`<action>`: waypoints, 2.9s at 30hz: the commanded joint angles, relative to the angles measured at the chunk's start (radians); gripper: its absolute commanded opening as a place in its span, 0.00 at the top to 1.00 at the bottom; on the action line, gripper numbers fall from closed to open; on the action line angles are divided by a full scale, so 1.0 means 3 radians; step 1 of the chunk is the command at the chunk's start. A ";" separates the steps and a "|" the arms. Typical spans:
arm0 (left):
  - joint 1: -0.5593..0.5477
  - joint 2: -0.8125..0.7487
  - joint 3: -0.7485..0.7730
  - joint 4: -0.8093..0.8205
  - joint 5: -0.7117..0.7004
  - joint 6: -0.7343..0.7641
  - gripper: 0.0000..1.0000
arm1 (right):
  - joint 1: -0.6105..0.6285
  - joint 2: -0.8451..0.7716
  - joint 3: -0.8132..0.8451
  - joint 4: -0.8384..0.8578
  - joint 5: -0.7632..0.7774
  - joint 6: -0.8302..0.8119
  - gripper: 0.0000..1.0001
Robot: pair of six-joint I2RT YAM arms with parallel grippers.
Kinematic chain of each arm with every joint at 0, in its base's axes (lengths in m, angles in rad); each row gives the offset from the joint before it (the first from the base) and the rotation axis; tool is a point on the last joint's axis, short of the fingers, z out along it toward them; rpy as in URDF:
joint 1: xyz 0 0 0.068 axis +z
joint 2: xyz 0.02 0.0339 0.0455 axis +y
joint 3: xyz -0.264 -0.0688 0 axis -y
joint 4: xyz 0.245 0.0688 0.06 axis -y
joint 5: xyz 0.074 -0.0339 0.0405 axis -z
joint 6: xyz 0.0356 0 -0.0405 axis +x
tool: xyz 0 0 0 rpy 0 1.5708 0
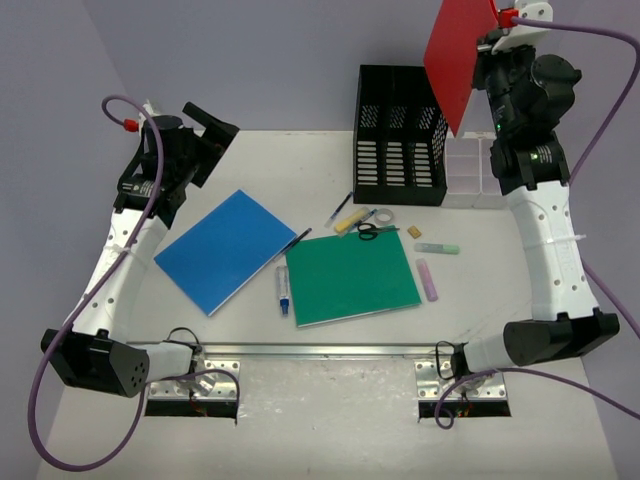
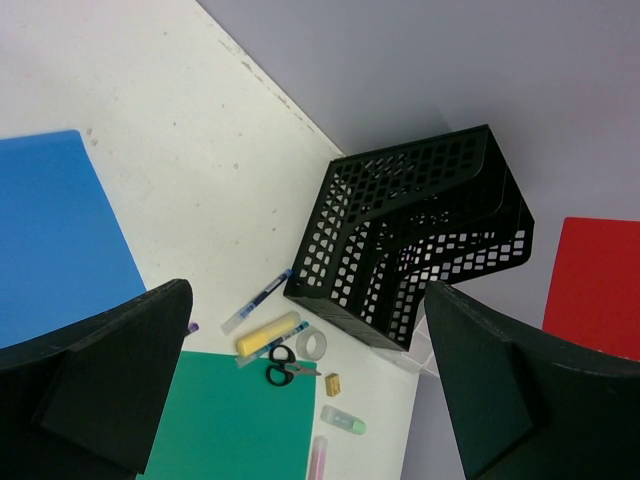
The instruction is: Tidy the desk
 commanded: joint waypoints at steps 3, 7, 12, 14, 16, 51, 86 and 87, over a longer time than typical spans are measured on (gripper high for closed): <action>0.0065 0.0038 0.0075 0.0225 -0.0012 0.0056 0.00 | -0.0043 0.0199 0.0146 0.0572 0.0085 0.0080 1.00; 0.0071 0.0079 0.0119 0.0232 -0.0007 0.0056 0.00 | -0.0050 0.0318 0.0140 0.0650 0.0100 0.0105 1.00; 0.0078 0.0098 0.0108 0.0241 -0.0014 0.0056 0.00 | -0.0073 0.0386 -0.0002 0.0794 0.0151 0.0089 1.00; 0.0085 0.0100 0.0084 0.0251 -0.0010 0.0056 0.00 | -0.0099 0.0402 -0.0081 0.0847 0.0160 0.0067 1.00; 0.0090 0.0098 0.0067 0.0262 -0.0002 0.0056 0.00 | -0.0130 0.0406 -0.0146 0.0901 0.0166 0.0055 1.00; 0.0095 0.0180 0.0062 0.0220 0.0054 0.0001 0.00 | -0.0216 0.0412 -0.0314 0.1045 0.0136 0.0223 1.00; 0.0095 0.0214 0.0041 0.0196 0.0199 -0.0147 0.00 | -0.0225 -0.0404 -0.1602 0.0937 0.0175 0.0396 1.00; 0.0095 0.0211 0.0041 0.0186 0.0202 -0.0153 0.00 | -0.0222 -0.0424 -0.1625 0.0937 0.0181 0.0392 1.00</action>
